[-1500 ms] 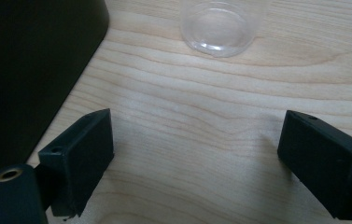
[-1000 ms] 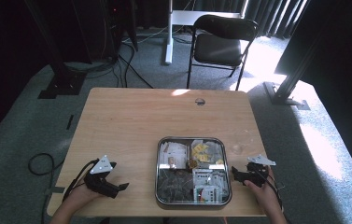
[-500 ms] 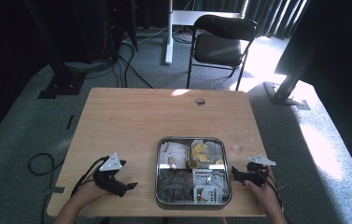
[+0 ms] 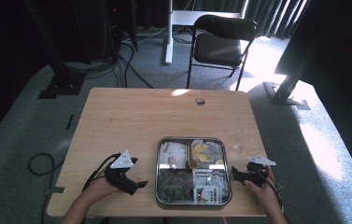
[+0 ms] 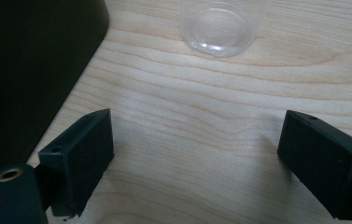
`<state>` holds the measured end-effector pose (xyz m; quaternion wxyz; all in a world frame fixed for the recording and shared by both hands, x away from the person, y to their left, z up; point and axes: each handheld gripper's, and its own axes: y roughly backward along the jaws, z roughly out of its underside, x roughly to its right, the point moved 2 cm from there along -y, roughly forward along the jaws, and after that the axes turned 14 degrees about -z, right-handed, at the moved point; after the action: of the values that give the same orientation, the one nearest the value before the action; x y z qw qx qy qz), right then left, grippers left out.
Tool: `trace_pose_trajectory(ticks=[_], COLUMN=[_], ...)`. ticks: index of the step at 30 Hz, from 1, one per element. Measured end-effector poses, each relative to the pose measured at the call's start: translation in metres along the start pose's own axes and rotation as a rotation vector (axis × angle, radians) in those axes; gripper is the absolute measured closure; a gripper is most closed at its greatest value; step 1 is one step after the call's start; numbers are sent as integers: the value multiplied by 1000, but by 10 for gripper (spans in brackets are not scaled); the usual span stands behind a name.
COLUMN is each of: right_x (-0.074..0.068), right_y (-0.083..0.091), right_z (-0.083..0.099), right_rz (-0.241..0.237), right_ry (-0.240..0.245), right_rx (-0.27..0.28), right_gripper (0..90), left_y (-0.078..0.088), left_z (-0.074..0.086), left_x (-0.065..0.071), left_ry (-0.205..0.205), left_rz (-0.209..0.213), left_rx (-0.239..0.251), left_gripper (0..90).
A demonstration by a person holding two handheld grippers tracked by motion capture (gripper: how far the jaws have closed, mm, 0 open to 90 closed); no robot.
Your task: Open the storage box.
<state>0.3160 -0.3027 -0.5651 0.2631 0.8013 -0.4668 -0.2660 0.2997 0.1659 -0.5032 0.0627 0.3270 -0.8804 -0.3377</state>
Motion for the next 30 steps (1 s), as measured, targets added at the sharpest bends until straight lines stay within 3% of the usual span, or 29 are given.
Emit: trace_pose_trajectory(ticks=[12,30], right_x=[0,0], right_y=[0,0], right_z=[0,0], right_rz=[0,0], right_ry=[-1,-1], right_rx=[0,0], right_gripper=[99,99], left_y=[-10,-31], left_z=[-20,-55], left_x=[11,34], left_ry=[-40,-85], left_rz=[19,86], left_rx=[10,40], left_gripper=[18,18])
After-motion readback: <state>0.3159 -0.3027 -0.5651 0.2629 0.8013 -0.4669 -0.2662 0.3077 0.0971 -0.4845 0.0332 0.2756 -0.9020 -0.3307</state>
